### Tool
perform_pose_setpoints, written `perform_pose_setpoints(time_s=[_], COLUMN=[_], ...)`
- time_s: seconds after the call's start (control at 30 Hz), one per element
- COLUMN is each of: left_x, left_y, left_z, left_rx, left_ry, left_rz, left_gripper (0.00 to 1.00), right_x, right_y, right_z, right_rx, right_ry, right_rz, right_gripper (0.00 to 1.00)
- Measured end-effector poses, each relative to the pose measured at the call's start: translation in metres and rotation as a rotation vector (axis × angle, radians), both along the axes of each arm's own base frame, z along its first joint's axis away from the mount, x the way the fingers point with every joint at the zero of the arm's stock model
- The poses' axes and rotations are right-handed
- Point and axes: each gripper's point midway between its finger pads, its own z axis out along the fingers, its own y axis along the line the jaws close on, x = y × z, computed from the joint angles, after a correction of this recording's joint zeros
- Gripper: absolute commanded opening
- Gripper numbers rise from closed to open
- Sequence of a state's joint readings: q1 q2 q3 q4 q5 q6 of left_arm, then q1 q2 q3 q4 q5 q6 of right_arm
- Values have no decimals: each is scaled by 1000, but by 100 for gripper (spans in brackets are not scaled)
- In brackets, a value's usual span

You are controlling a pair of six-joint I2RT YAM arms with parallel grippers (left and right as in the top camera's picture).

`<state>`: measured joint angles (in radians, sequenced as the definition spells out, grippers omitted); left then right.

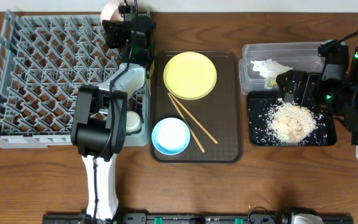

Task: Sort waste into correct bins and load items into the dishwasher
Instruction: 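Lower pink bowl into rack slots and open left gripper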

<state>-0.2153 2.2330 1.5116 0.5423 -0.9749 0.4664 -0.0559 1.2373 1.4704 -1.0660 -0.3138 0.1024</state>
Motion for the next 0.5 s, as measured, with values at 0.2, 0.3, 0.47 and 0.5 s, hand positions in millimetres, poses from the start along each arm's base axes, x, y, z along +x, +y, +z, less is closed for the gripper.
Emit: perform_pose_setpoints(time_s=[0.2, 0.3, 0.47, 0.5], left_x=[-2, -4, -6, -6], left_y=[-5, -15, -28, -30], left_z=[-9, -17, -21, -21], left_rx=[-17, -12, -4, -3], left_ry=[26, 68, 94, 95], left_rz=[-4, -23, -45, -48], left_gripper=[8, 8, 8, 8], right_x=[0, 0, -1, -1], right_y=[0, 0, 0, 0], right_z=[0, 0, -1, -1], right_rx=[0, 0, 0, 0], right_ry=[1, 2, 4, 4], right_rz=[0, 0, 0, 0], right_gripper=[99, 99, 99, 99])
